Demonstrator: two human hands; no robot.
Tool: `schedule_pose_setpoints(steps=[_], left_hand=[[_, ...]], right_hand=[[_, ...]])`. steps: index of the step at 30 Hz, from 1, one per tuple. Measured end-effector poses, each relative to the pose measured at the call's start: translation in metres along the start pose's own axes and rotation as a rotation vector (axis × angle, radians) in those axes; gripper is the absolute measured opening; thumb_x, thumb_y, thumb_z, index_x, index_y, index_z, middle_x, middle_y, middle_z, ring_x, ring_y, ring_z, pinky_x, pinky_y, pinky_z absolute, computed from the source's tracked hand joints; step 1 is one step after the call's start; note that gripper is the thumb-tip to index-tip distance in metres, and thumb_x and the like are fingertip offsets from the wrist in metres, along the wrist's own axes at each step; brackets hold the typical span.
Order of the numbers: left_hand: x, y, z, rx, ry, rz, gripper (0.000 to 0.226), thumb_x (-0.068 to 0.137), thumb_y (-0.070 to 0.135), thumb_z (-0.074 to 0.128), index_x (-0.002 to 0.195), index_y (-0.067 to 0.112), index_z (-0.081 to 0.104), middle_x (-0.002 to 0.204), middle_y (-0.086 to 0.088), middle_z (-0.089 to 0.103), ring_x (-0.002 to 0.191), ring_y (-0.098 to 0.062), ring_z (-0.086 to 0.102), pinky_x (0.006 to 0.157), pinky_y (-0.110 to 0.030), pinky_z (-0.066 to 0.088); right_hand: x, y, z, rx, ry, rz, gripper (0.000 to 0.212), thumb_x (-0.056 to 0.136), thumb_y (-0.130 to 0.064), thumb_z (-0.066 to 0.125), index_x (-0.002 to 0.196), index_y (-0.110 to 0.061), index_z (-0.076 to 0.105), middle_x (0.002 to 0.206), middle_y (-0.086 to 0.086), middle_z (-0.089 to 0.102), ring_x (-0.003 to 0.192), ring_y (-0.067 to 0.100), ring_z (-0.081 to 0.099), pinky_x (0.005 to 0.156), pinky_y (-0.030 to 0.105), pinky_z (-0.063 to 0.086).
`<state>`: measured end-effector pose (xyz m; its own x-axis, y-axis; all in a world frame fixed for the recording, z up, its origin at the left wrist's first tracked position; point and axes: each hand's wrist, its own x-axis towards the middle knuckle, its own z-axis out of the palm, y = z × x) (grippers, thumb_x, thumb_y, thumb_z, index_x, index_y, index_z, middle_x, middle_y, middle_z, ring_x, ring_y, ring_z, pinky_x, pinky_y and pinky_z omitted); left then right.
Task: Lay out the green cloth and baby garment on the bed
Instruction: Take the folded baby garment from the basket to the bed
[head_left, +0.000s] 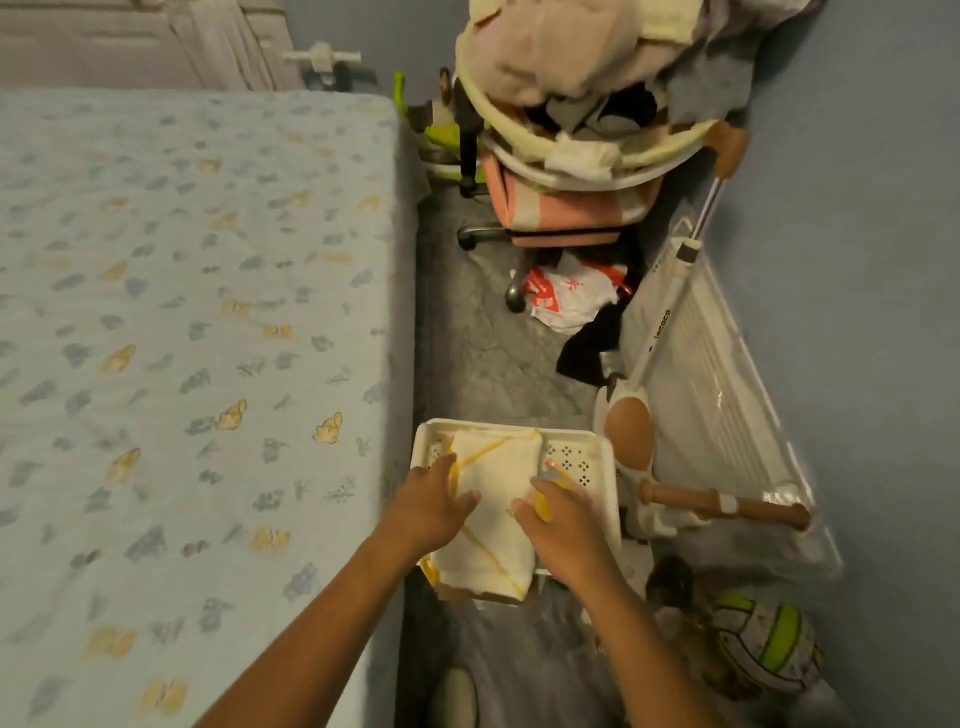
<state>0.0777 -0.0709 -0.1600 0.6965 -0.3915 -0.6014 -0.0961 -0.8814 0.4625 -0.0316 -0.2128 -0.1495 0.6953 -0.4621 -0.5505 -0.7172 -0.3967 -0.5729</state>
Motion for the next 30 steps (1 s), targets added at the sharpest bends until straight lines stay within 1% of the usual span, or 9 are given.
schedule_pose_setpoints(steps=[6,12,15,17,19,21,25,28,30], left_hand=[[0.054,-0.010,0.040,-0.094,-0.031,0.042,0.074,0.090,0.050,0.057,0.151,0.036,0.017,0.161,-0.008,0.018,0.146,-0.029,0.021,0.117,-0.044,0.026],[0.069,-0.024,0.060,-0.122,-0.023,0.001,0.084,0.087,0.049,0.061,0.148,0.046,0.003,0.160,-0.010,0.014,0.142,-0.032,0.029,0.113,-0.043,0.031],[0.073,-0.029,0.064,-0.202,-0.005,0.031,0.089,0.084,0.043,0.068,0.148,0.045,0.007,0.152,-0.003,0.033,0.116,-0.019,0.053,0.096,-0.029,0.047],[0.072,-0.029,0.065,-0.276,-0.003,0.048,0.091,0.082,0.040,0.072,0.147,0.046,0.009,0.143,0.006,0.040,0.098,-0.007,0.051,0.078,-0.015,0.043],[0.069,-0.028,0.064,-0.332,0.021,0.069,0.094,0.079,0.039,0.075,0.147,0.046,0.010,0.133,0.015,0.038,0.100,-0.003,0.047,0.076,-0.010,0.038],[0.066,-0.025,0.061,-0.400,0.046,0.099,0.098,0.077,0.037,0.078,0.148,0.045,0.012,0.131,0.022,0.034,0.110,-0.002,0.043,0.085,-0.012,0.037],[0.048,-0.015,0.042,-0.501,0.115,0.175,0.099,0.072,0.036,0.082,0.144,0.051,0.017,0.127,0.040,0.030,0.113,0.010,0.038,0.075,0.001,0.038],[0.028,-0.009,0.021,-0.499,0.177,0.239,0.098,0.072,0.041,0.081,0.145,0.053,0.015,0.133,0.033,0.035,0.110,0.010,0.043,0.078,-0.005,0.040],[0.011,-0.006,0.007,-0.505,0.214,0.275,0.098,0.073,0.043,0.080,0.145,0.054,0.014,0.127,0.042,0.034,0.107,0.017,0.045,0.078,-0.007,0.041]], right_hand=[[0.070,0.019,0.035,-0.063,-0.061,-0.028,0.066,0.091,-0.054,0.051,0.150,-0.036,0.030,0.161,0.006,0.024,0.150,0.024,0.009,0.120,0.045,0.016],[0.097,0.036,0.036,-0.272,-0.152,-0.002,0.077,0.083,-0.058,0.057,0.147,-0.055,0.014,0.161,0.001,0.016,0.147,0.032,0.008,0.118,0.052,0.012],[0.103,0.035,0.036,-0.260,-0.182,0.006,0.083,0.079,-0.053,0.064,0.145,-0.058,0.013,0.159,0.004,0.018,0.146,0.035,0.008,0.117,0.053,0.013],[0.103,0.033,0.038,-0.221,-0.184,0.010,0.086,0.078,-0.047,0.068,0.144,-0.058,0.014,0.158,0.005,0.015,0.146,0.036,0.004,0.116,0.053,0.014],[0.101,0.031,0.040,-0.188,-0.175,0.001,0.090,0.077,-0.044,0.071,0.145,-0.057,0.014,0.158,0.004,0.013,0.147,0.035,0.001,0.116,0.051,0.016],[0.096,0.030,0.039,-0.170,-0.166,-0.022,0.093,0.076,-0.045,0.072,0.146,-0.057,0.013,0.158,0.000,0.010,0.147,0.032,-0.004,0.117,0.051,0.015],[0.081,0.022,0.026,-0.123,-0.084,-0.119,0.095,0.069,-0.054,0.070,0.143,-0.062,0.011,0.144,-0.009,0.020,0.138,0.025,0.011,0.111,0.048,0.022],[0.066,0.010,0.009,-0.003,-0.072,-0.216,0.096,0.067,-0.053,0.073,0.144,-0.060,0.016,0.133,-0.010,0.026,0.129,0.019,0.028,0.110,0.044,0.033],[0.052,-0.001,-0.004,0.120,-0.099,-0.284,0.095,0.070,-0.045,0.078,0.146,-0.055,0.022,0.131,-0.011,0.026,0.128,0.015,0.033,0.109,0.040,0.038]])
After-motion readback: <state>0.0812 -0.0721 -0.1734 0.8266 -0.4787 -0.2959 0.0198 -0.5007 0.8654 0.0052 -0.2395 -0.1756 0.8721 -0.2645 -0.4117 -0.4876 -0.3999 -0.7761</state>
